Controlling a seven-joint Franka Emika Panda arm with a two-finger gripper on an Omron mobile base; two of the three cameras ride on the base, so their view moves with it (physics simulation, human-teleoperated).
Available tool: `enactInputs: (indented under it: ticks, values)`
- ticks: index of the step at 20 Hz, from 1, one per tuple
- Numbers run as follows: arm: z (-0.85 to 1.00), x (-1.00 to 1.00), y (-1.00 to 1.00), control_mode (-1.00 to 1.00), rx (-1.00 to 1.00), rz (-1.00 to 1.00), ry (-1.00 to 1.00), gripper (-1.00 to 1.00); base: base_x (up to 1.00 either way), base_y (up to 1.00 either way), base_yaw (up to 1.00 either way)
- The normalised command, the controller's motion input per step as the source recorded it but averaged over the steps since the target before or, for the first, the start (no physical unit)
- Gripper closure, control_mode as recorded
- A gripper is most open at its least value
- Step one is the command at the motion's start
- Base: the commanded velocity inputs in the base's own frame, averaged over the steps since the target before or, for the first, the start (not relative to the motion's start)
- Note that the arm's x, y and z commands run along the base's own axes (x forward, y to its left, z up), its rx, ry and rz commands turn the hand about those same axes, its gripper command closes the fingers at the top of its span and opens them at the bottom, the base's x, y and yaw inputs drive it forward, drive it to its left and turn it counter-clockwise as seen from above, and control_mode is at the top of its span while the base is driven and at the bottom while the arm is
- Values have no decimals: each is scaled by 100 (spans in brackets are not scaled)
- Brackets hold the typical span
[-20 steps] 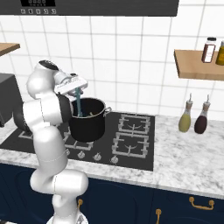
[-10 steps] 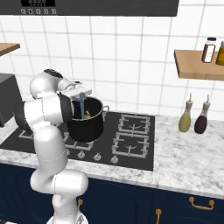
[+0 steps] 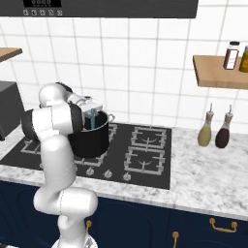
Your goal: Put the garlic and onion in the pot. Retrieve the spatula and lightly stir the vegetables in the pot.
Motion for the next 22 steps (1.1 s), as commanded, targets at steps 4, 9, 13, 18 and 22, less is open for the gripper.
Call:
enactInputs:
  ticks: [4,9,13,18,22]
  values:
    - [-20,49,0,-100,0,-1,0,100,0,0,0]
    - [20,13,8,-100,3,-8,0,100,0,0,0]
    - [9,-8,47,-100,11,-15,1,100,0,0,0]
    - [-42,11,13,-100,2,-26,1,100,0,0,0]
    - [-59,39,0,-100,-2,-32,0,100,0,0,0]
